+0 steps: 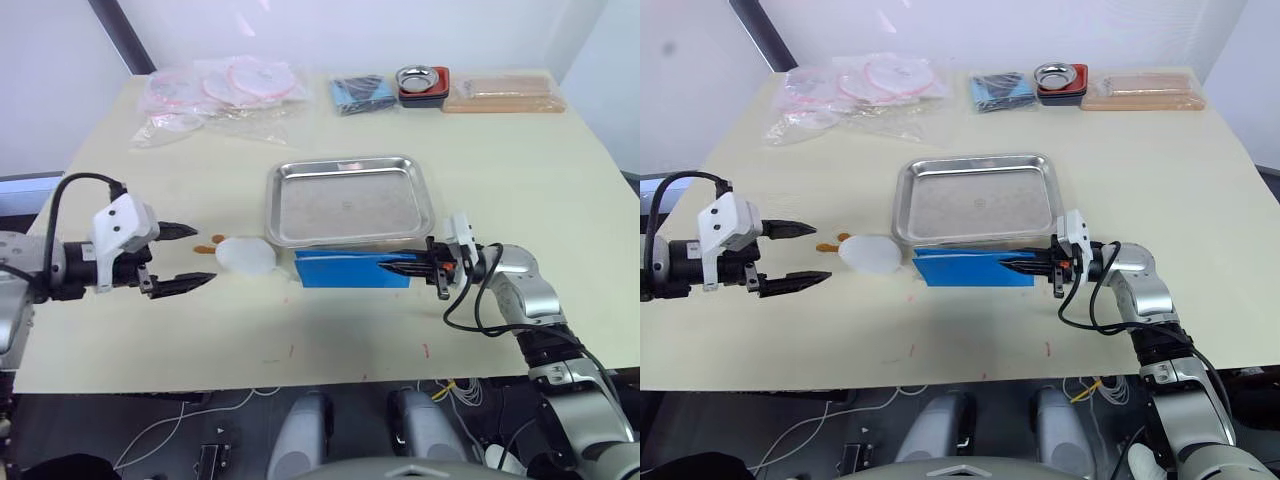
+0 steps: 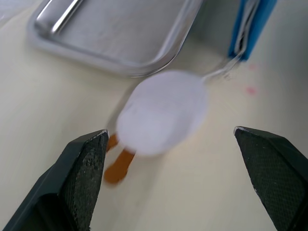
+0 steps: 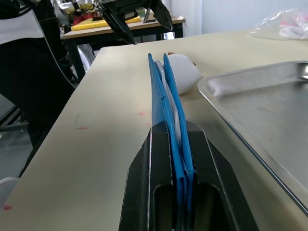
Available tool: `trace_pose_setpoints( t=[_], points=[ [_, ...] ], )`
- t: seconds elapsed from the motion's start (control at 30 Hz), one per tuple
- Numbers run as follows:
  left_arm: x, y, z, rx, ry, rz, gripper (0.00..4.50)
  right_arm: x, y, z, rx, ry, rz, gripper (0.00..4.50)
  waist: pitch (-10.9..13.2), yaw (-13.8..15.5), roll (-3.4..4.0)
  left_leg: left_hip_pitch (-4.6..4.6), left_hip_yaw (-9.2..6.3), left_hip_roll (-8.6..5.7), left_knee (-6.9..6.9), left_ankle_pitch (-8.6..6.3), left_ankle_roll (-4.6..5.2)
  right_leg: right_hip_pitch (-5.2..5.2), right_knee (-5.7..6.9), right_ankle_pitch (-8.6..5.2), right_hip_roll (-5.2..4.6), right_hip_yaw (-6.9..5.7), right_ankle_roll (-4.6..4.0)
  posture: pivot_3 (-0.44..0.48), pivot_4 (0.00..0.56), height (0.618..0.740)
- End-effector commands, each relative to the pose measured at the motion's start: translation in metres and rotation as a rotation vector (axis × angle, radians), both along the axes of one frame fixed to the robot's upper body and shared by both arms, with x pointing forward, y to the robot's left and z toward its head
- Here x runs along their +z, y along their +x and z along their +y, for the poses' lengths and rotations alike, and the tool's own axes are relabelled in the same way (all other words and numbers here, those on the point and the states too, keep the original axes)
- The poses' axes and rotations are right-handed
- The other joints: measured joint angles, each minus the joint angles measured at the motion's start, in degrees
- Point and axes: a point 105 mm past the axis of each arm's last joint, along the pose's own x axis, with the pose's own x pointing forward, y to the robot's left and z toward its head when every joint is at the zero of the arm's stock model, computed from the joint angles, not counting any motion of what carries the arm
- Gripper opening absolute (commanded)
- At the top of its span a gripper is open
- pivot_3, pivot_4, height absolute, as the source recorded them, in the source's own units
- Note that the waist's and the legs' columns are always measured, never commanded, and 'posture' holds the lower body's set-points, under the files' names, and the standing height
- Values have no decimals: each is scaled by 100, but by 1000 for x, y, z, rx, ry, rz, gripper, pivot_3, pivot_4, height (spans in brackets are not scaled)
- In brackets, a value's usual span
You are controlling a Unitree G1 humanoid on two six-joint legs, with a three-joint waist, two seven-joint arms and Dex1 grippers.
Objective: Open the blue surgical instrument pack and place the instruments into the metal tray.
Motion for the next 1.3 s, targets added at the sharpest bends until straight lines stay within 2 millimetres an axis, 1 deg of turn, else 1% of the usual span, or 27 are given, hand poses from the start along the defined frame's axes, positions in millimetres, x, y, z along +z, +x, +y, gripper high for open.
trace_pose_setpoints(
  t=[0.03,0.1,0.2,0.37,0.5,0.6,0.87,1.17,1.3],
  points=[
    [19,0,-21,-75,-83,-74,4446,5,-4,-3,22,19,-5,0,0,11,0,0,-1,0,2,0,0,1,1,0,0,-1,0,0,150,740],
    [19,1,-30,-91,-132,-75,4446,5,-5,-4,28,16,1,0,0,17,0,0,-4,-1,7,0,0,3,4,0,0,-3,0,0,150,740],
    [6,8,-42,-101,-160,-65,4446,4,-7,-4,45,17,15,0,0,13,0,0,-3,-1,17,0,0,4,10,0,0,-2,0,0,150,740],
    [-7,14,-61,-137,-212,-50,4446,4,-9,-2,59,19,19,0,-1,6,-2,1,-2,-4,39,0,0,4,38,0,1,2,0,0,150,740],
    [-18,17,-70,-158,-210,-34,4446,4,-9,0,64,19,18,0,0,4,-2,12,1,-5,49,0,0,4,64,0,3,9,-1,0,150,740],
    [-19,21,-77,-170,-240,-42,4446,4,-10,0,66,14,14,0,0,5,-2,19,5,-11,50,1,-1,4,74,-1,6,17,-1,0,150,740],
    [-25,27,-83,-175,-255,-42,4446,3,-10,0,67,14,15,0,-1,3,-2,19,7,-8,52,1,-1,4,74,-1,5,22,-1,0,150,740],
    [-28,29,-81,-161,-257,-45,4446,2,-11,1,69,13,19,0,-1,0,-2,20,7,-8,52,1,-1,4,74,-1,6,23,-1,0,150,740],
    [-31,29,-90,-173,-301,-30,4446,2,-11,2,71,13,17,0,-1,3,-2,19,7,-9,52,1,-1,4,74,-1,5,23,0,0,150,740]
  ],
)
